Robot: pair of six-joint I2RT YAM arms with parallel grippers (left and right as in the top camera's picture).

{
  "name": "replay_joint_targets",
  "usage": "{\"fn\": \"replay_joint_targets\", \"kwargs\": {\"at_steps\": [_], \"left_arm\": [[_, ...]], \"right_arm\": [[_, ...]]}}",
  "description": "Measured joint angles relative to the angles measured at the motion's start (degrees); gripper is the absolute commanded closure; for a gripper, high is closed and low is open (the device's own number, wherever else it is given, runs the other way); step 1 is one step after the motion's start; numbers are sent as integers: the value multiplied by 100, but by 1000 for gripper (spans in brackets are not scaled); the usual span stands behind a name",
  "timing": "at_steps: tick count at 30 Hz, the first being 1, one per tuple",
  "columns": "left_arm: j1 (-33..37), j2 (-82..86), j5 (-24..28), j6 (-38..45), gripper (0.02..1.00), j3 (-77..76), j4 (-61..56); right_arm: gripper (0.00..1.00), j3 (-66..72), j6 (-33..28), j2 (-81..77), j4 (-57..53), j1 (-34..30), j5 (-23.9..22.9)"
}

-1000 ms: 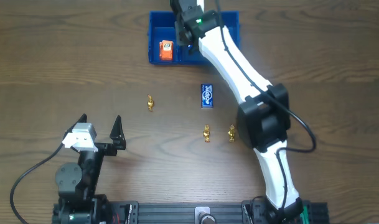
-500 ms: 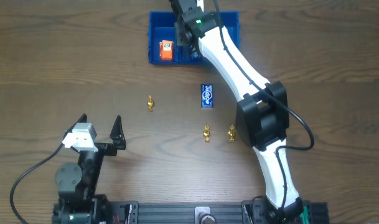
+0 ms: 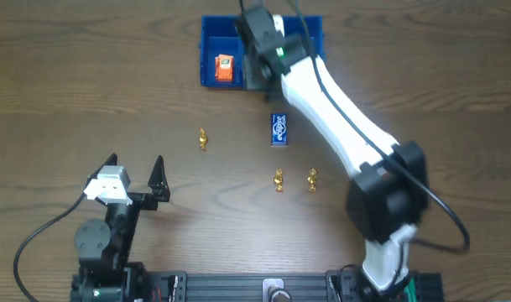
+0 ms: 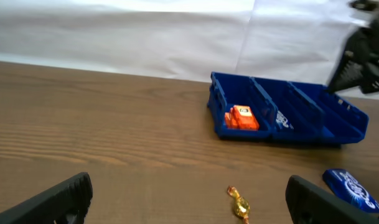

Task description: Sort Candies Into Trays

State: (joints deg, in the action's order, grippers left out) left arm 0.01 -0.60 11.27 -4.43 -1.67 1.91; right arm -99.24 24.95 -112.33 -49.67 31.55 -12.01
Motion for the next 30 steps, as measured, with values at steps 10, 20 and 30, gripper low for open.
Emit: {"fn": "replay_joint_targets", "kwargs": {"at_steps": [10, 20, 30], "left_arm": [[0, 2, 2, 0, 20, 0, -4], [0, 2, 0, 0, 20, 0, -4], [0, 2, 2, 0, 20, 0, -4]], "right_arm": [[323, 2332, 767, 103, 474, 232, 313], [367, 2371, 918, -286, 883, 101, 549], [746, 2371, 1023, -291, 953, -57, 597]]}}
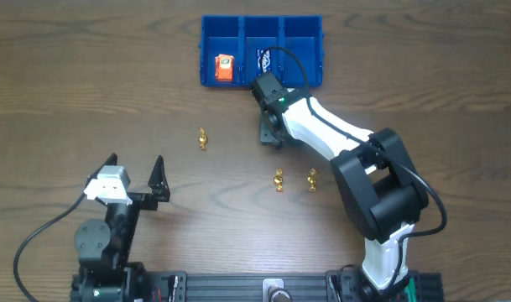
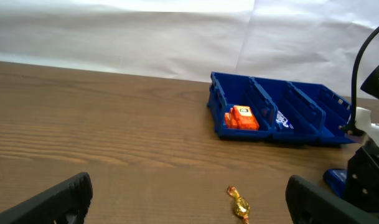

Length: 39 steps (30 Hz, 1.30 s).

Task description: Sort Candies Into Trays

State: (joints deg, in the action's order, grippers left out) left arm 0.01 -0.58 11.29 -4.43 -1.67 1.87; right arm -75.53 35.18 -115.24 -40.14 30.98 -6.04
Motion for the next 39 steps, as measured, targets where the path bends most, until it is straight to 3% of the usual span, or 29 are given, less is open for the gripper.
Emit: {"fn": "replay_joint_targets", "kwargs": {"at_steps": [3, 11, 13, 18, 23, 34, 37, 38, 39], "left_arm": [[0, 0, -2, 0, 23, 0, 0], [0, 0, 0, 0, 23, 0, 0], [0, 0, -2, 2, 20, 0, -2], [0, 0, -2, 0, 23, 0, 0], [0, -2, 0, 0, 23, 0, 0], [0, 0, -2, 0, 20, 0, 0], [0, 0, -2, 0, 23, 0, 0], [0, -2, 0, 0, 20, 0, 0], [0, 0, -2, 0, 20, 0, 0]], "right_arm": [[807, -9, 4, 2, 50, 0, 4], [838, -107, -22, 76, -192, 120, -20], [838, -518, -116, 164, -741, 179, -142], [840, -3261, -490, 175, -1961, 136, -533], [840, -5652, -719, -621, -2321, -120, -695], [822, -5960, -765, -2437, -1869, -424, -505], [728, -5960, -765, -2437, -1843, -424, -483], [614, -5960, -765, -2437, -1843, -424, -474], [207, -5960, -767, -2437, -1838, -424, -468]]}}
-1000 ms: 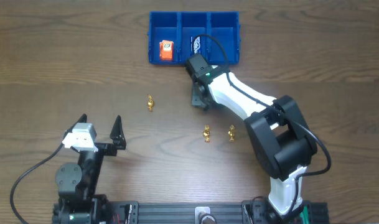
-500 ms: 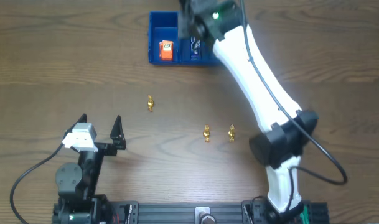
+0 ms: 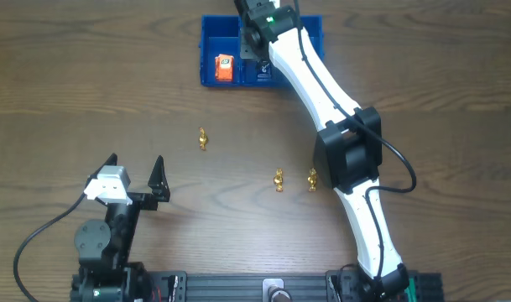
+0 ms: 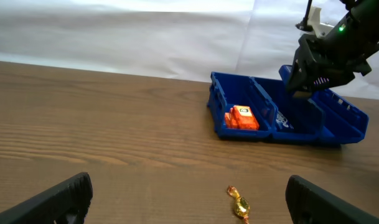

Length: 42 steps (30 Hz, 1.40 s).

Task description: Sort Candies Into Trays

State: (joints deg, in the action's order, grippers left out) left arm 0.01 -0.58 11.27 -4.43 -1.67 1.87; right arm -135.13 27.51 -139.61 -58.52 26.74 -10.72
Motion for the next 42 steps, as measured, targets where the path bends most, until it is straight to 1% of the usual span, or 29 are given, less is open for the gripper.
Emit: {"fn": "replay_joint_targets", "kwargs": {"at_steps": [1, 2, 11, 14, 16, 19, 22, 25, 28, 35, 40, 42], "left_arm": [[0, -2, 2, 0, 23, 0, 0], [0, -2, 0, 0, 20, 0, 0], [0, 0, 0, 0, 20, 0, 0], [0, -2, 0, 0, 20, 0, 2], [0, 0, 0, 0, 23, 0, 0], [0, -2, 0, 0, 20, 0, 0], [0, -2, 0, 0, 20, 0, 0], [0, -2, 2, 0, 20, 0, 0], [0, 0, 0, 0, 20, 0, 0], [0, -2, 0, 0, 20, 0, 0], [0, 0, 0, 0, 20, 0, 0], [0, -2, 0, 0, 20, 0, 0]], "right_arm": [[25, 0, -4, 0, 2, 0, 2], [1, 0, -11, 0, 0, 0, 17], [3, 0, -59, 155, -192, 101, -28], [3, -2, -59, 564, -485, 407, -66], [3, -2, -59, 890, -789, 772, -81], [3, 72, 20, 1147, -887, 1458, -83], [3, 750, 282, 1207, -723, 1993, -44], [1, 1749, 501, 1141, -223, 2229, 144], [5, 2323, 695, 1003, 111, 2269, 304], [47, 2400, 992, 599, 417, 2269, 413], [115, 2400, 1091, 463, 560, 2275, 516], [172, 2400, 1113, 409, 588, 2288, 538]]}}
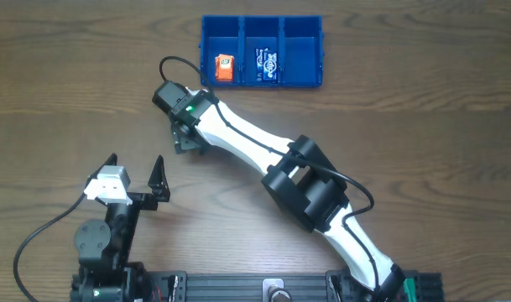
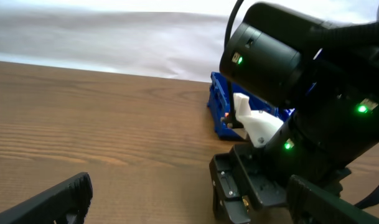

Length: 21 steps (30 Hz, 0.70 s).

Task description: Sort Candies Into Trays

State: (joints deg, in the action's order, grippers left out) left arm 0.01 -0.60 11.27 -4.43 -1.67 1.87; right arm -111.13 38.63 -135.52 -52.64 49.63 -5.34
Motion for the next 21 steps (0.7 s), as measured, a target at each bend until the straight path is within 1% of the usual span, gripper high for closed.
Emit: {"fn": "replay_joint_targets", "kwargs": {"at_steps": [1, 3, 6, 8, 12, 15, 18, 20, 21], "left_arm": [[0, 2, 0, 0, 20, 0, 0], [0, 0, 0, 0, 20, 0, 0], [0, 0, 0, 0, 20, 0, 0], [0, 2, 2, 0, 20, 0, 0], [0, 2, 0, 2, 20, 0, 0], [0, 2, 0, 0, 20, 0, 0], [0, 2, 0, 0, 20, 0, 0], [0, 2, 0, 0, 20, 0, 0], [0, 2, 0, 0, 20, 0, 0]], "right_arm": [[213, 0, 20, -15, 13, 2, 4], [253, 0, 33, -20, 42, 15, 28], [343, 0, 81, -20, 68, 24, 48], [426, 0, 81, -20, 101, 24, 48], [459, 0, 101, -26, 144, 39, 52], [511, 0, 107, -83, 153, 52, 55], [660, -2, 118, -114, 155, 52, 46], [741, -2, 157, -114, 157, 52, 46], [763, -2, 136, -116, 153, 52, 46]]}}
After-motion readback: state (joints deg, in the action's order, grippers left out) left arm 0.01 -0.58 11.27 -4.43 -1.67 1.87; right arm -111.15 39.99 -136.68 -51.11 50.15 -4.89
